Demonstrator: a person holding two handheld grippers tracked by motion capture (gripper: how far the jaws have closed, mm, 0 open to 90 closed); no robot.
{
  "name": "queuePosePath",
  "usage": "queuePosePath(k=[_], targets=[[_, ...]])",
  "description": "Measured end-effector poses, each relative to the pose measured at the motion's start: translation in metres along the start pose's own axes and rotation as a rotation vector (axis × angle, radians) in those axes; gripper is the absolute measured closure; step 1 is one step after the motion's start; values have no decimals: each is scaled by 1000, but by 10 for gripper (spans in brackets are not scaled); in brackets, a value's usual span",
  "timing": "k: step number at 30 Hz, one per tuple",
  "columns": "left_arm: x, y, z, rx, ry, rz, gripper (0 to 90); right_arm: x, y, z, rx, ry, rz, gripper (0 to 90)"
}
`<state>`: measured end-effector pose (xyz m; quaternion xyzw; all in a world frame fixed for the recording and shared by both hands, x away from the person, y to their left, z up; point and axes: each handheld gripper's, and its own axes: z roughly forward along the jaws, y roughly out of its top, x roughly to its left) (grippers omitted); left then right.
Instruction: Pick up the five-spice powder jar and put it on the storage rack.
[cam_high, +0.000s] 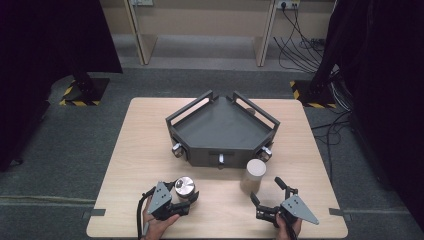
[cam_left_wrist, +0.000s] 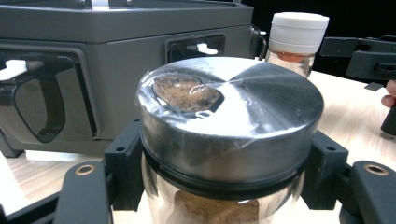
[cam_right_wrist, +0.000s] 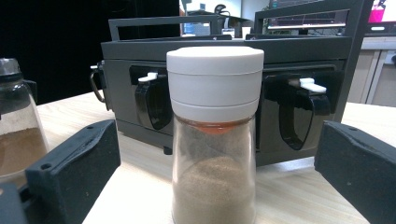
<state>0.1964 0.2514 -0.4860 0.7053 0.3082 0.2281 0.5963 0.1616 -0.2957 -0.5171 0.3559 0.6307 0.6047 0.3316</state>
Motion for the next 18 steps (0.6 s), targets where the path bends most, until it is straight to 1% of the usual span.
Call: queuePosePath(k=[10,11,18], targets=[[1,9,1,7,3,0,306,0,0,0,-1,-2,0,5],[4,12,2,10,-5,-3,306,0,0,0,-1,-2,0,5],[10,26,4,10,-13,-2,306,0,0,0,0,-3,0,5]])
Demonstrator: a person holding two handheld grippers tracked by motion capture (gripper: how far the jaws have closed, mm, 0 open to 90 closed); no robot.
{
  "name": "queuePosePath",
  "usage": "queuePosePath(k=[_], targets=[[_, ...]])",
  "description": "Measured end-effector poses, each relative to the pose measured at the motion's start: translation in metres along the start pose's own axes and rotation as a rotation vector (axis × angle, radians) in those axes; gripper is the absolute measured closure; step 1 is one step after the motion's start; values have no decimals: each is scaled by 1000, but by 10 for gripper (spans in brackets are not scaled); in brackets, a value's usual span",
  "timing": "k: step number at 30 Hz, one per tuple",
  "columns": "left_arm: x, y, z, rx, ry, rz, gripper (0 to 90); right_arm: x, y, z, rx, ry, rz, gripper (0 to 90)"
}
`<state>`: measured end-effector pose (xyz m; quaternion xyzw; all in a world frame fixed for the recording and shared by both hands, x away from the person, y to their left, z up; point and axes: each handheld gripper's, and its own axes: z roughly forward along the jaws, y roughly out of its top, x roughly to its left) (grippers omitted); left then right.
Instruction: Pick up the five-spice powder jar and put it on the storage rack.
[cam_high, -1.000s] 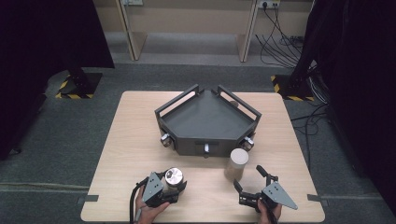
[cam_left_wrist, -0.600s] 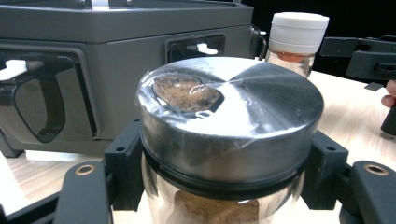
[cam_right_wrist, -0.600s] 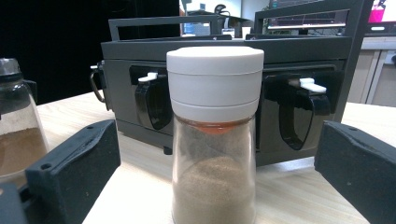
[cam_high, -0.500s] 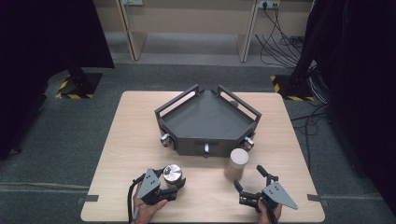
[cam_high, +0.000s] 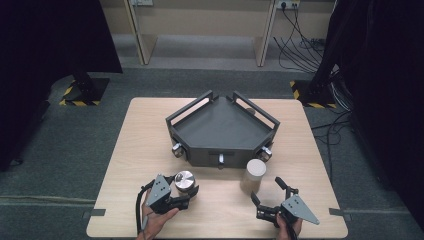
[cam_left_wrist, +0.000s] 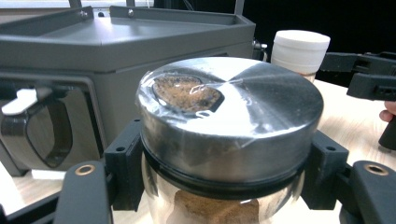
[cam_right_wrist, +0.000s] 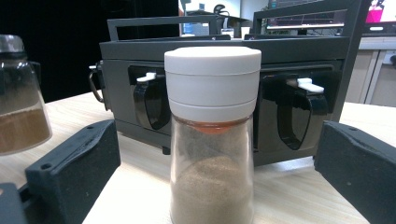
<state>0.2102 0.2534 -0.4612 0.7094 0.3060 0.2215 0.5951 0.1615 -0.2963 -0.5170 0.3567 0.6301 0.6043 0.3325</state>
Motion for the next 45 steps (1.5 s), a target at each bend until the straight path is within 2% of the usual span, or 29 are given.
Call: queuePosePath(k=[6,14,19,23,33,37,45], targets=[[4,18,3,6,-7,10,306,0,0,0,1,1,0,5],[9,35,4,-11,-13,6,306,0,0,0,1,-1,1,5],[13,50,6,-12,-31,-6,306,0,0,0,2,1,-1,5],[13,62,9,-10,-30,3,306,0,0,0,2,1,-1,5],[20,92,32,-8,-27,29,306,-1,1,0,3,3,-2,5],[22,101,42,-23,-36,7,306,-1,1,0,2,2,-2,5],[20,121,59,-28,-7,20,306,-1,1,0,1,3,-1,5]])
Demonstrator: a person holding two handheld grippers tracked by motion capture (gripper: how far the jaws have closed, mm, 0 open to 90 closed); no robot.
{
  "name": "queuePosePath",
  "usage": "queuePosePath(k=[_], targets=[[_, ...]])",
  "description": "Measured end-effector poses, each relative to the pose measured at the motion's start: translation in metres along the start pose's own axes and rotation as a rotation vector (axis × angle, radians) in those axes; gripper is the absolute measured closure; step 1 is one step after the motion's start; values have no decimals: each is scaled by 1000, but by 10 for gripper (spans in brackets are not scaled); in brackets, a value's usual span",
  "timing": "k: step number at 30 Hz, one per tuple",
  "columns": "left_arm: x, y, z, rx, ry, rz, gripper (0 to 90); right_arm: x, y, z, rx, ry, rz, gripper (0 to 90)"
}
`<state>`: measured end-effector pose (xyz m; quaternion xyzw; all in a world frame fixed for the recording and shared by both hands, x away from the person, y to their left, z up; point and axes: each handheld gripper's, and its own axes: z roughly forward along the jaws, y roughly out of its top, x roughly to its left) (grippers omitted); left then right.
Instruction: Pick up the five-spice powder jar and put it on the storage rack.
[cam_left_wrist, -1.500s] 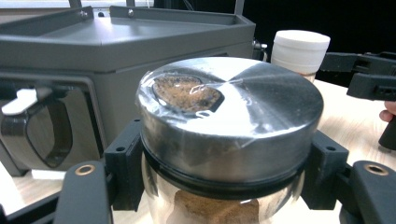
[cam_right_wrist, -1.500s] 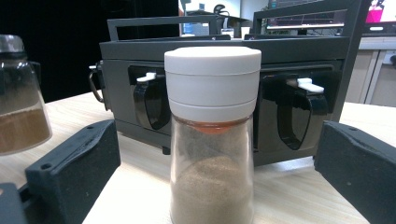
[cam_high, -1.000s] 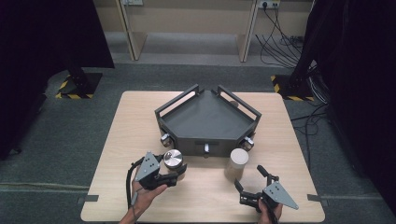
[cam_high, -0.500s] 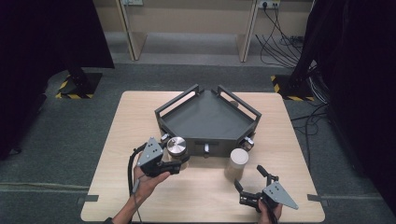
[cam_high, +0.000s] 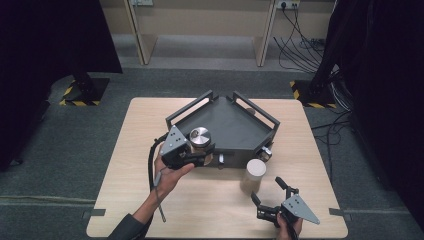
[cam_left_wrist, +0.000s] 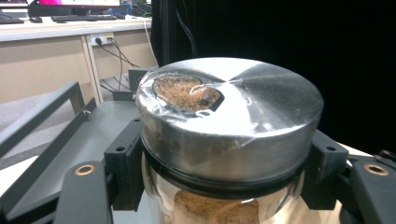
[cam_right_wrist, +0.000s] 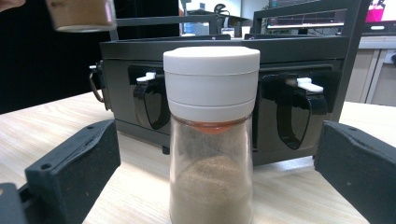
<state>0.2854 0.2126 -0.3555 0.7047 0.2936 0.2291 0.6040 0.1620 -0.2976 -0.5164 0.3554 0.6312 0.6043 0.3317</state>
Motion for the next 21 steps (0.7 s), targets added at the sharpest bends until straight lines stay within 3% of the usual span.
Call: queuePosePath(k=[9,21], targets=[[5,14,21,13,52,-6,306,0,0,0,3,3,2,5],[20,13,45,-5,142,-51,306,-1,0,1,4,9,2,5]])
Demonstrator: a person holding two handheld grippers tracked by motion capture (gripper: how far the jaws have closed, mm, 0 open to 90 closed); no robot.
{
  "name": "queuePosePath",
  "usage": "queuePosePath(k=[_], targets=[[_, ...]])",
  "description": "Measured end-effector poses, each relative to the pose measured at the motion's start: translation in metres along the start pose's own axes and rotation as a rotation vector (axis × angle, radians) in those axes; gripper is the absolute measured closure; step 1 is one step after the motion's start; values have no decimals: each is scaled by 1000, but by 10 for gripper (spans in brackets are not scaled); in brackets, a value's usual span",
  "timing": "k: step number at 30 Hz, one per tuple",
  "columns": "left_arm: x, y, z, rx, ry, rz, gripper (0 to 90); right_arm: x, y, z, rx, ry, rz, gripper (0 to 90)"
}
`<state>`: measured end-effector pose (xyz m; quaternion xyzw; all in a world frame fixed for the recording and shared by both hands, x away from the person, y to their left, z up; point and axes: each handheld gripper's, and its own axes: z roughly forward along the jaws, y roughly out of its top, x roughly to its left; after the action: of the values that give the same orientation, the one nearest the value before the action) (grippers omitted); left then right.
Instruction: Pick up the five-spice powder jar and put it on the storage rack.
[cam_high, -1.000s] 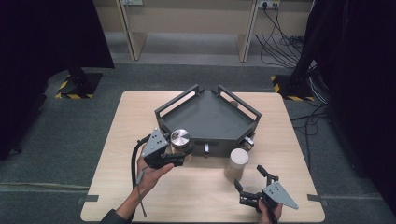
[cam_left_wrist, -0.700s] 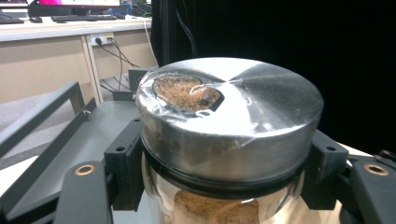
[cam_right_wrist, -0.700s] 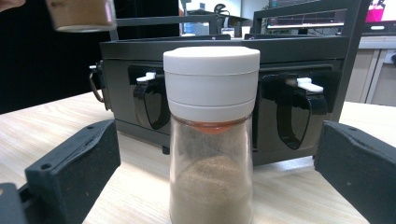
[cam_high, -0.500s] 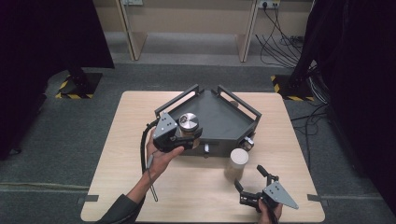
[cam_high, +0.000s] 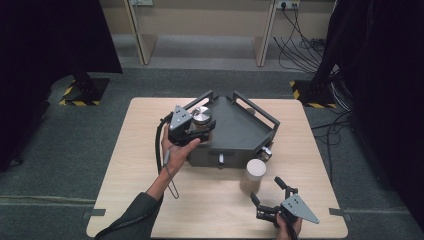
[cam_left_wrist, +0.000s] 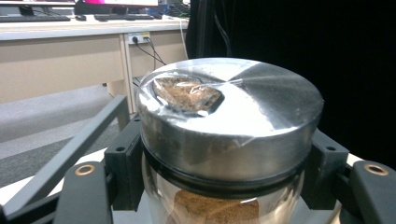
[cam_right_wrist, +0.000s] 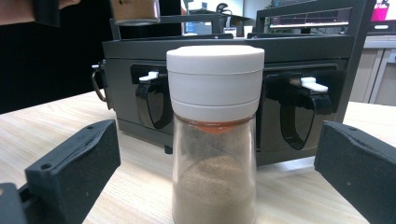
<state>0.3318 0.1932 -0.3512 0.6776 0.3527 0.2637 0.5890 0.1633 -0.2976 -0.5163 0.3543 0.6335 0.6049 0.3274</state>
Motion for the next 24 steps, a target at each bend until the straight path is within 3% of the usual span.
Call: queuePosePath(k=[18,24], targets=[[-12,-13,24,14,111,-13,306,-1,-1,1,-1,11,4,5],[-15,-15,28,22,123,-15,305,-1,-1,1,-2,12,4,5]])
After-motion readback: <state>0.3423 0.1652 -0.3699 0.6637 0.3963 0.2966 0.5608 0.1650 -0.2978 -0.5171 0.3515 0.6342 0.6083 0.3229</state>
